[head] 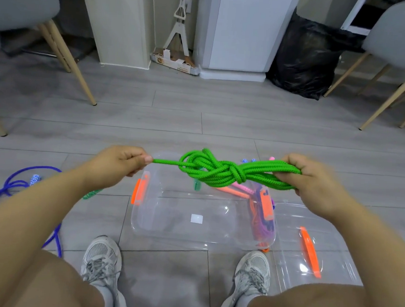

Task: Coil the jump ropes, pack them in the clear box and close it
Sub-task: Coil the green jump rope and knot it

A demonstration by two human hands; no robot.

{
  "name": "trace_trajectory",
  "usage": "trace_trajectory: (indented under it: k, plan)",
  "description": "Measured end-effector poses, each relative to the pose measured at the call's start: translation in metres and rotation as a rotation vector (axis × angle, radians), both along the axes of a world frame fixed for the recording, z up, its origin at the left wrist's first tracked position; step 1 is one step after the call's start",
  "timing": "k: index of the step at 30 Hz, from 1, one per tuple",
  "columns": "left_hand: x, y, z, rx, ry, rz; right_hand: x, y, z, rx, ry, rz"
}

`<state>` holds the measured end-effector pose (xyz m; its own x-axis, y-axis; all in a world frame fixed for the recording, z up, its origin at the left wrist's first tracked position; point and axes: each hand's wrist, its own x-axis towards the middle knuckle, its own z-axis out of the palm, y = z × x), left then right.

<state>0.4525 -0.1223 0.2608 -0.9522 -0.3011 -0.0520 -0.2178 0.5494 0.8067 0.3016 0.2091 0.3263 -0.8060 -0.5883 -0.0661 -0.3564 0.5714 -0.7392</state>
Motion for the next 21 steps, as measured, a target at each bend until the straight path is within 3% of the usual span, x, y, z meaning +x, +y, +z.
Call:
trace_trajectory:
  k: [6, 11, 21]
  plan:
    - [0.004, 0.004, -0.011, 0.03, -0.056, 0.04, 0.014, -0.034, 0.018, -0.173, -0.188, -0.03]
    - [0.021, -0.01, 0.0, -0.166, -0.191, -0.049, 0.031, -0.083, 0.036, -0.171, -0.276, 0.105]
    - [0.053, -0.084, 0.011, -0.179, -0.228, 0.198, 0.042, -0.219, 0.076, -0.146, -0.125, 0.217]
